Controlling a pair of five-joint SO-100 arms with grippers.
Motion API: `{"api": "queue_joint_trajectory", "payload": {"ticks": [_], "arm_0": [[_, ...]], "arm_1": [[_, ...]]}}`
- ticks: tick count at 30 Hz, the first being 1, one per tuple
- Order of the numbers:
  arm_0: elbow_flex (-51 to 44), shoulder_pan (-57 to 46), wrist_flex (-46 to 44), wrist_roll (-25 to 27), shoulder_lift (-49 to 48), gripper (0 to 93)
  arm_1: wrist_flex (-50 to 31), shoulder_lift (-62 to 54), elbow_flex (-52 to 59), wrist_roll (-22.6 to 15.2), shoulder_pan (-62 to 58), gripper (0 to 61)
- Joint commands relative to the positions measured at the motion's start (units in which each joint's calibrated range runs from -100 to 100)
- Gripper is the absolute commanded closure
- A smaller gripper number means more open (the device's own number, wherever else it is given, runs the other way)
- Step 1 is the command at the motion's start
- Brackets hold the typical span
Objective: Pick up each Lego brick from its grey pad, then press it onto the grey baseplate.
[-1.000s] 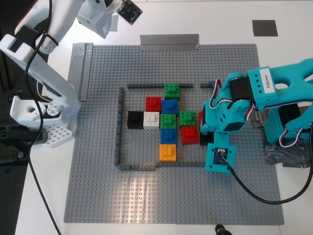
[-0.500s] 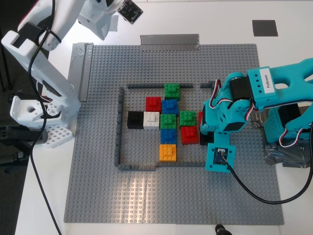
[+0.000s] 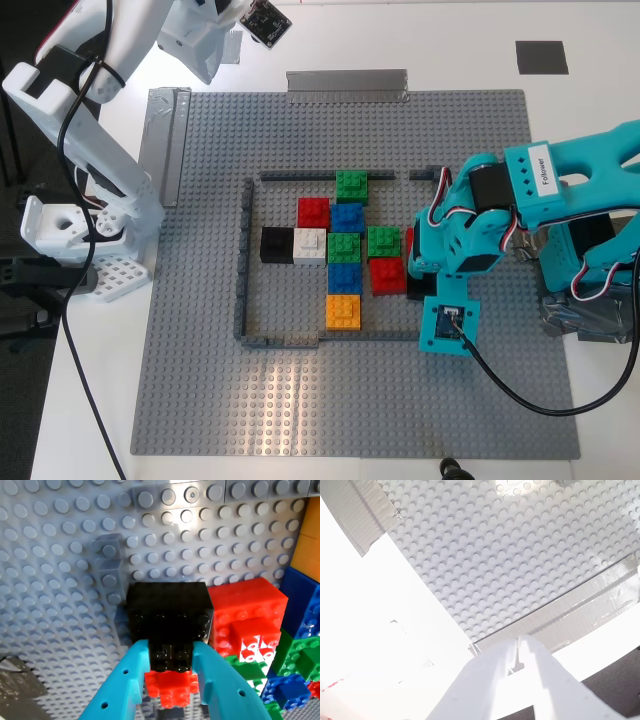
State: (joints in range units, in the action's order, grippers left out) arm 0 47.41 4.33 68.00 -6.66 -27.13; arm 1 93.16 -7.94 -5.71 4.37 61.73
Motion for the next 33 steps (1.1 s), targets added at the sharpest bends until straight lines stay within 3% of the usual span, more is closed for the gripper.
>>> {"api": "queue_joint_trajectory", "payload": {"ticks": [1, 26, 30, 33], "arm_0": [[0.9, -0.4, -2.0, 1.1, -0.2, 92.7], [-0.4, -3.0, -3.2, 3.5, 3.5, 92.6], [-0.3, -3.0, -3.2, 3.5, 3.5, 77.7], [-0.3, -3.0, -3.2, 3.5, 3.5, 73.0]], "arm_1": [[0.2, -1.3, -4.2, -0.4, -0.2, 61.2], [0.2, -1.6, -3.1, -0.9, -1.6, 61.2], [0.2, -2.1, -3.1, -1.1, -1.6, 61.2], [0.5, -2.4, -3.1, -1.3, -1.7, 61.2]]}}
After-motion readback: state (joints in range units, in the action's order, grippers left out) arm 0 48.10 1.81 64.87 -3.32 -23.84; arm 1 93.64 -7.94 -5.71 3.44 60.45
